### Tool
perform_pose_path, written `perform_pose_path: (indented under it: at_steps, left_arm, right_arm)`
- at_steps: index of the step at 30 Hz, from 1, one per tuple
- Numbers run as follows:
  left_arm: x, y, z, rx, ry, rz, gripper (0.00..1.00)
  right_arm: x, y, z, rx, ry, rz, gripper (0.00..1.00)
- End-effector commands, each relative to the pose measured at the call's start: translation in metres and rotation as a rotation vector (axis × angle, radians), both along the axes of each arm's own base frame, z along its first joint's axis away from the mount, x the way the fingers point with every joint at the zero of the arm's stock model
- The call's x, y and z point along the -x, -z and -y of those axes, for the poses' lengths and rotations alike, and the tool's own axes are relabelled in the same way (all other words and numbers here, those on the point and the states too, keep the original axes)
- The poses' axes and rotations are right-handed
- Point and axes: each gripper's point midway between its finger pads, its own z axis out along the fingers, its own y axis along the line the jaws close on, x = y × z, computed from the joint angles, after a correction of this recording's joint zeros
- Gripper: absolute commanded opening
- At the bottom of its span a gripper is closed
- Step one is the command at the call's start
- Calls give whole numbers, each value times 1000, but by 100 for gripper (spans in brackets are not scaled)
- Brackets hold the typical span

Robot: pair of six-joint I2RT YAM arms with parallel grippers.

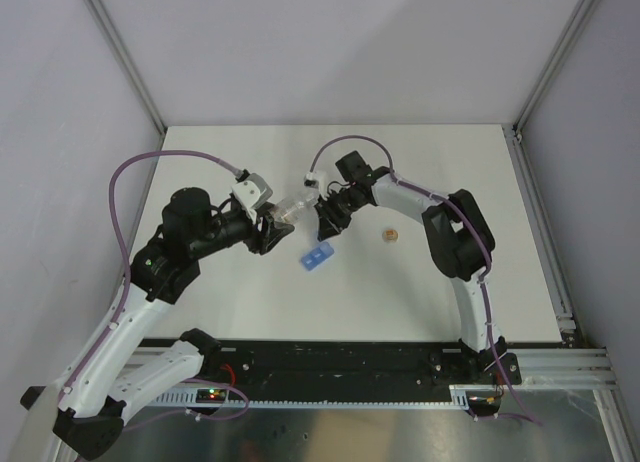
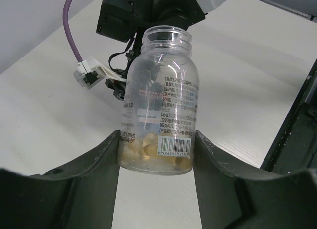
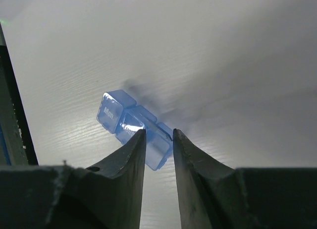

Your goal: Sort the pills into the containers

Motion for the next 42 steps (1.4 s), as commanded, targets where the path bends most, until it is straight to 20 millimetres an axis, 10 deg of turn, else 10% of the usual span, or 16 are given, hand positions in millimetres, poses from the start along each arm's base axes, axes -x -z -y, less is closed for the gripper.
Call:
perform_pose_path:
  at_steps: [1,42]
  left_arm:
    - [-2,-22,-3,32,-15,55,0]
    - [-8,-6,-1,2,-14,31,0]
  right_arm:
    - [4,-29,0,-51,-27,44,32]
    - [12,-38,34,-55,12,55,1]
